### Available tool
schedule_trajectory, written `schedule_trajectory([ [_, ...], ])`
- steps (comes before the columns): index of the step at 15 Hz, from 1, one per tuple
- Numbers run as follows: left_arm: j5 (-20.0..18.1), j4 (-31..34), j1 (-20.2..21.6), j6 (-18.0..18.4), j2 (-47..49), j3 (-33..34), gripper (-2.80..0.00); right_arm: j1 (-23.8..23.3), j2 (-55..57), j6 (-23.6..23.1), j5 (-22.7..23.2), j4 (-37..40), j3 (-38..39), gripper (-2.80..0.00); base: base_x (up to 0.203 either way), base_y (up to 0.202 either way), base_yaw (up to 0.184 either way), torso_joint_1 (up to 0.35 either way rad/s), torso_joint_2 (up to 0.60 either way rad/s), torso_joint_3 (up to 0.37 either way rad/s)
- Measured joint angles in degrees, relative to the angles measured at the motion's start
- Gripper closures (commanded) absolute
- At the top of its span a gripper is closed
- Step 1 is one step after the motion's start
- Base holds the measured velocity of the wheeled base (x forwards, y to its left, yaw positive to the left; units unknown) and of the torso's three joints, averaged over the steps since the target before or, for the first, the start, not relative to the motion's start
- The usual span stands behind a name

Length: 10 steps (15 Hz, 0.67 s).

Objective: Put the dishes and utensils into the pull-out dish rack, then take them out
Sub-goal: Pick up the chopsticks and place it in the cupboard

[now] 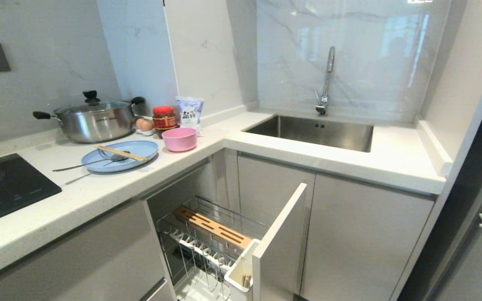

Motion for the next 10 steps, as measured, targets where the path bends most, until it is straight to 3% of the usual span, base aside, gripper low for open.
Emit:
schedule_trajectory([
  [10, 0.2, -0.3, 0.0, -0.3, 0.0, 0.0, 0.0, 0.0, 0.0, 0.0, 0.0, 0.0, 0.0, 0.0, 0.0, 0.0, 0.0, 0.002, 0.0, -0.198],
])
